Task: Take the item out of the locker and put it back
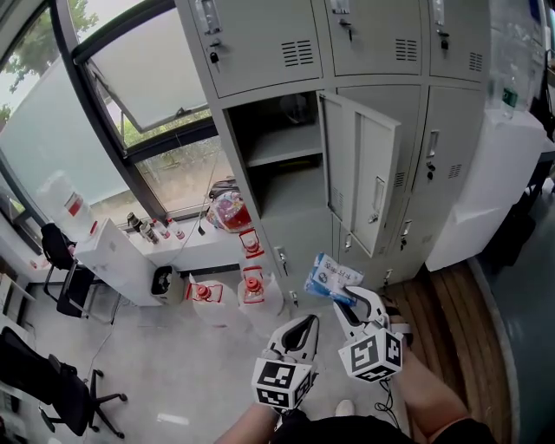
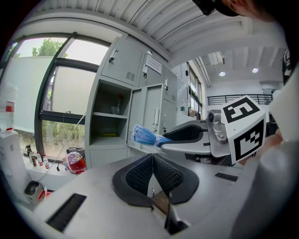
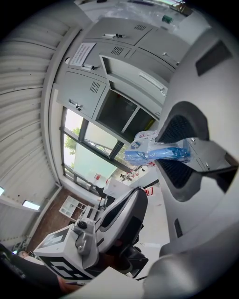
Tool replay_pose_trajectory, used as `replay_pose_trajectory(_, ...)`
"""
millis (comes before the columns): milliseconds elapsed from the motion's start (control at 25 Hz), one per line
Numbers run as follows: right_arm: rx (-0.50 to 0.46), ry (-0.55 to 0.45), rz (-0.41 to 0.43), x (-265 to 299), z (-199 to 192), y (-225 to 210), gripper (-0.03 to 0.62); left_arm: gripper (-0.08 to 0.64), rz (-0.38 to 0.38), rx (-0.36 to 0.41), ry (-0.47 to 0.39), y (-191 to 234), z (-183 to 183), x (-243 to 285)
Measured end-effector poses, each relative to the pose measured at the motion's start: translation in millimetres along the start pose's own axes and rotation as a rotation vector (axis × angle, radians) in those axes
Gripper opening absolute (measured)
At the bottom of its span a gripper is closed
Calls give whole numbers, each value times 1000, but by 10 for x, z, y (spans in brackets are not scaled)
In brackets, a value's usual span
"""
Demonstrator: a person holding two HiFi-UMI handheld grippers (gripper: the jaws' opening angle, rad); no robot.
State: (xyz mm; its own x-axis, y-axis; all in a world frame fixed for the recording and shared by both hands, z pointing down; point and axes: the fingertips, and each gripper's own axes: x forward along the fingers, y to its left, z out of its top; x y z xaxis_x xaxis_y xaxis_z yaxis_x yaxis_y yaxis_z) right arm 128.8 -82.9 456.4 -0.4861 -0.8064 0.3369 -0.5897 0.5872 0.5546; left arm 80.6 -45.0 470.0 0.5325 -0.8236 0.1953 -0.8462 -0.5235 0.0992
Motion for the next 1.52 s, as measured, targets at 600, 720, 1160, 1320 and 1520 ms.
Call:
replay_pose_trajectory(600, 3, 12, -7, 534, 438, 223, 162, 17, -29, 20, -12, 667, 144, -136)
replay_pose_trajectory(720, 3, 12, -22, 689, 587, 227, 163, 17, -40, 26, -22, 868, 212, -149)
replay_pose_trajectory(1160, -28, 39, -88, 1278, 1013, 189, 163, 17, -112, 52, -40, 1513, 393, -97)
replay_pose_trajectory(1320, -43, 49, -125, 1389, 1171, 94, 162, 17, -153, 92, -58, 1607, 515, -95)
replay_pose_trajectory(1520, -53, 53, -149, 1503, 1332, -79, 163, 17, -172, 94, -77, 1688, 621, -76)
